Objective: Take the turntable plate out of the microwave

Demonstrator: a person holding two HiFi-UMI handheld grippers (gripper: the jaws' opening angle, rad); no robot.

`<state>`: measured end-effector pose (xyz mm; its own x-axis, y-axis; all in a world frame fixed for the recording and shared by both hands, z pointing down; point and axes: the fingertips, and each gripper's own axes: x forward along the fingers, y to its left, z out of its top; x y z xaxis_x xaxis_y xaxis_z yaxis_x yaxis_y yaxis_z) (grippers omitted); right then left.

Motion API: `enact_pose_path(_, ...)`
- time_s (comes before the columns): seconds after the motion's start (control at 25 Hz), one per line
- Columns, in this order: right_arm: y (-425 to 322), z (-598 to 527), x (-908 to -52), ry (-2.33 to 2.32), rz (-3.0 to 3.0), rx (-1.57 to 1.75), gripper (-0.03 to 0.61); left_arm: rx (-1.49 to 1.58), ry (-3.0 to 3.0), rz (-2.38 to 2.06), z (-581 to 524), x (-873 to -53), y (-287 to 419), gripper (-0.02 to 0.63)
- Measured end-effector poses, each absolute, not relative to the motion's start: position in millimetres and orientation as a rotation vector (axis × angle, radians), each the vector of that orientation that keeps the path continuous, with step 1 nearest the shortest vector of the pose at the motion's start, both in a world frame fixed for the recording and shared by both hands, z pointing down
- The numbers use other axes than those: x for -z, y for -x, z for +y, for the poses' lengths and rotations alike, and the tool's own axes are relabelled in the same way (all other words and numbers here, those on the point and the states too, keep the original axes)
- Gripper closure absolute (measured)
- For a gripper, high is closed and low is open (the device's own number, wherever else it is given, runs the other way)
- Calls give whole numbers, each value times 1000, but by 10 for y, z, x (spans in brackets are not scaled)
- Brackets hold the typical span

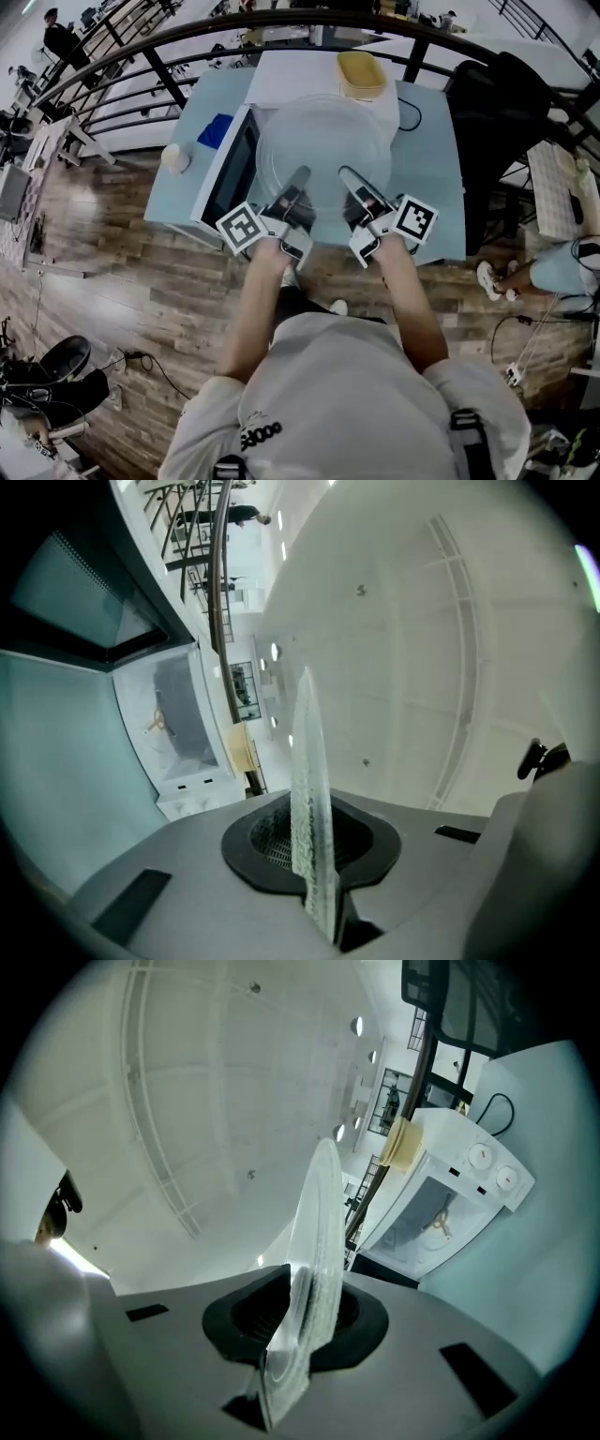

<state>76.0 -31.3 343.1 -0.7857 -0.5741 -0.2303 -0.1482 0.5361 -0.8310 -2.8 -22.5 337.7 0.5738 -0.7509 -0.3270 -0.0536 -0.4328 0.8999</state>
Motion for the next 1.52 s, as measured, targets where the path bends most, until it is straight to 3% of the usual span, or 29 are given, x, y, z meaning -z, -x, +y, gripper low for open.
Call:
enact_pose_path(0.64, -770, 76, -3022, 546, 2295, 1179, 534, 926, -1902, -701, 182, -2959, 16, 577)
enact_pose_path(1.52, -905, 247, -3057, 578, 2301, 1164, 534, 915, -1886, -677, 339, -3002, -117, 577)
